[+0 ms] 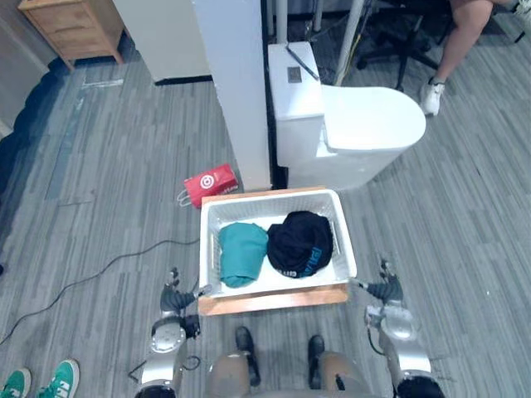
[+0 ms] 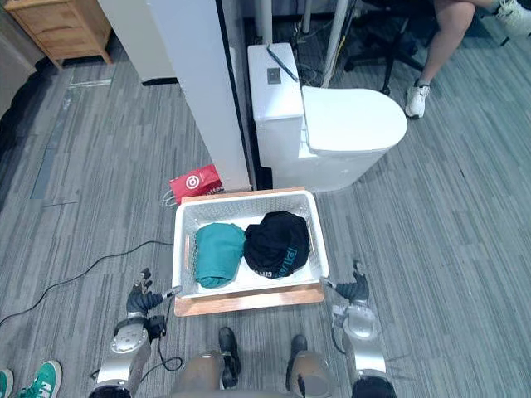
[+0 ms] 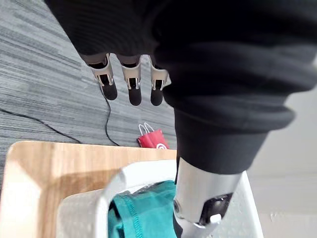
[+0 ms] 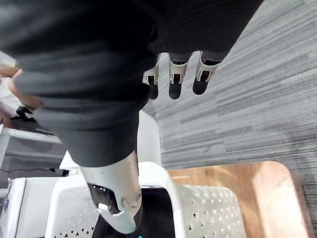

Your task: Pick up the laundry basket with both hands and put the clothes into the washing machine.

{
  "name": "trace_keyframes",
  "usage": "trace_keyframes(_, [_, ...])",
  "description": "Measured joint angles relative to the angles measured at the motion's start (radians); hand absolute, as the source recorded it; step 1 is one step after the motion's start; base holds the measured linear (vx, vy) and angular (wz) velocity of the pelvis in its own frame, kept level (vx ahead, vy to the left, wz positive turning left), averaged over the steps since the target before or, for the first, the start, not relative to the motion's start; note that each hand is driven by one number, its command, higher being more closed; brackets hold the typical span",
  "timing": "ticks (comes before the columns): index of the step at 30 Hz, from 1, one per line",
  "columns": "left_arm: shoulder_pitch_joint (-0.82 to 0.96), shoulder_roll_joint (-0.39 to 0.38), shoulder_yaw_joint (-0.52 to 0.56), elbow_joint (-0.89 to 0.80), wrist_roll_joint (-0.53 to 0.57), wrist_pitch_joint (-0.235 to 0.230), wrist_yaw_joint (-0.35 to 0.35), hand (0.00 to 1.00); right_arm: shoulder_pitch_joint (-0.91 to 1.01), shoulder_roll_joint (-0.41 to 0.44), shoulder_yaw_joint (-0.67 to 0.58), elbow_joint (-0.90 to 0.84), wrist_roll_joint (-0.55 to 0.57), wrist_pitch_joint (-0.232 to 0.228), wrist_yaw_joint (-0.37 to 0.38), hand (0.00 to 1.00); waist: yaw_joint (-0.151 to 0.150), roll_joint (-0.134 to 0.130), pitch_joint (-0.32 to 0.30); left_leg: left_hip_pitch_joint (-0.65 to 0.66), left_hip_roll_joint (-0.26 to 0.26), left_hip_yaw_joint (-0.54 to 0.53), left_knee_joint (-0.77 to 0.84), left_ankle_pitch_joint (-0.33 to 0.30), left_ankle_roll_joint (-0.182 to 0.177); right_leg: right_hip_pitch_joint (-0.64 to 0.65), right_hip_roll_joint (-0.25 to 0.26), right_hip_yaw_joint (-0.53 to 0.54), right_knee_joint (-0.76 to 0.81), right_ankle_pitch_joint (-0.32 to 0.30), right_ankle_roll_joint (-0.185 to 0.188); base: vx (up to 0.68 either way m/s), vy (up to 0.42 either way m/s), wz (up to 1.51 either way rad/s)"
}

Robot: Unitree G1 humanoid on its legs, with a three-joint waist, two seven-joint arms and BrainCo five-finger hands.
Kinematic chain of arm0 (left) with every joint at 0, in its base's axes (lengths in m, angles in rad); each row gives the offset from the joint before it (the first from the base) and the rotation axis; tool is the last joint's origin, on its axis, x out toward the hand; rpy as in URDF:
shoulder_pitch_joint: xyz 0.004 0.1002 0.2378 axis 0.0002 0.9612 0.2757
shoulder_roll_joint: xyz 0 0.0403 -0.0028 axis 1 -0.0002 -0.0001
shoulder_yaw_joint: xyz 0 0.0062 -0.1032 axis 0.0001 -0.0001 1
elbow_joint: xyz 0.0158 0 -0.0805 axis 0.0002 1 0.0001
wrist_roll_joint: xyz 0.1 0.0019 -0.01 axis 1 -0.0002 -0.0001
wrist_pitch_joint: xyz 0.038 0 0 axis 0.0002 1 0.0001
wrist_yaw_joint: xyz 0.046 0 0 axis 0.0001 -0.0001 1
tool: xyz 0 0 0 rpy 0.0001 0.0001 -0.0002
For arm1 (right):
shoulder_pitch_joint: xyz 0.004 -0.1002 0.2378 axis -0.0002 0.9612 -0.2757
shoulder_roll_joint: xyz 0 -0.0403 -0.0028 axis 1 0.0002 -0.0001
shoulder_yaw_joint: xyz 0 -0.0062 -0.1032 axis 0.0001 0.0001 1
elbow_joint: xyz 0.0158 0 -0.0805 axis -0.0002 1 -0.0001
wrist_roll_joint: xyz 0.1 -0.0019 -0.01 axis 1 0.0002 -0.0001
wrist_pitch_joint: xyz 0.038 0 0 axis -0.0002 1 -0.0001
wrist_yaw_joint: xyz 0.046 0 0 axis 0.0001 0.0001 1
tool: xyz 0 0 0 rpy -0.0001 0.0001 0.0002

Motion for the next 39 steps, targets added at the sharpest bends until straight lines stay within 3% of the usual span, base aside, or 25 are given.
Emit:
trace_keyframes(4, [-0.126,0.01,-0.042,0.121,0.058,0.004,0.006,0.0,-0.138,-0.028,0.039,0.142,0.0,0.001,-0.009,0.0,-0.003,0.024,0.039,-0.032,-0.01,-0.001,-0.014,0.028,0.011,-0.051,-0.003,0.03,0.0,0.03,0.003,-0.11,0.028,-0.18])
trace_keyframes(9, [-0.248,0.035,-0.078,0.233,0.089,0.03,0.035,0.0,-0.311,-0.047,0.062,0.257,0.0,-0.001,-0.029,0.0,-0.01,0.019,0.116,-0.075,-0.012,-0.001,-0.011,0.057,0.023,-0.106,-0.002,0.06,0.007,0.056,-0.003,-0.17,0.008,-0.1])
trace_keyframes(10, [-0.274,0.037,-0.085,0.25,0.098,0.037,0.045,1.0,-0.359,-0.051,0.064,0.292,-0.002,0.0,-0.034,0.0,-0.01,0.015,0.13,-0.083,-0.013,0.001,-0.011,0.059,0.022,-0.12,-0.002,0.067,0.014,0.059,-0.002,-0.19,0.013,-0.07])
trace_keyframes(15, [-0.387,0.04,-0.125,0.312,0.11,0.044,0.069,1.0,-0.555,-0.069,0.065,0.456,-0.075,0.028,-0.048,0.0,-0.007,0.012,0.159,-0.118,-0.025,-0.019,-0.023,0.081,0.023,-0.162,-0.009,0.069,0.017,0.08,-0.004,-0.14,0.02,0.01])
trace_keyframes(16, [-0.409,0.04,-0.126,0.318,0.11,0.041,0.07,1.0,-0.586,-0.076,0.065,0.481,-0.102,0.033,-0.047,1.0,-0.003,0.013,0.159,-0.125,-0.031,-0.044,-0.041,0.092,0.022,-0.173,-0.015,0.067,0.014,0.085,0.001,-0.07,0.021,0.07])
trace_keyframes(20, [-0.447,0.041,-0.136,0.319,0.116,0.04,0.091,1.0,-0.614,-0.088,0.067,0.486,-0.16,0.046,-0.047,1.0,-0.003,0.012,0.161,-0.154,-0.034,-0.072,-0.056,0.117,0.024,-0.184,-0.018,0.046,-0.007,0.11,-0.001,-0.02,0.012,0.13])
trace_keyframes(30, [-0.421,0.047,-0.159,0.259,0.077,0.023,0.087,1.0,-0.596,-0.118,0.094,0.443,-0.157,0.047,-0.04,1.0,-0.013,0.011,0.175,-0.15,-0.049,-0.109,-0.084,0.143,0.031,-0.173,-0.027,0.019,-0.016,0.118,0.006,0.04,-0.003,0.09])
trace_keyframes(33, [-0.366,0.049,-0.158,0.144,0.076,0.039,0.089,1.0,-0.515,-0.121,0.09,0.294,-0.138,0.06,-0.044,1.0,-0.013,0.009,0.202,-0.138,-0.05,-0.113,-0.086,0.144,0.031,-0.16,-0.027,0.014,-0.016,0.117,0.007,0.06,-0.017,0.04])
trace_keyframes(39, [-0.079,0.028,-0.158,-0.183,0.077,0.069,0.088,1.0,-0.127,-0.073,0.057,-0.113,-0.129,0.067,-0.047,1.0,-0.026,0.007,0.198,-0.055,-0.055,-0.113,-0.12,0.139,0.03,-0.091,-0.02,0.012,-0.015,0.082,0.013,0.11,-0.024,0.01])
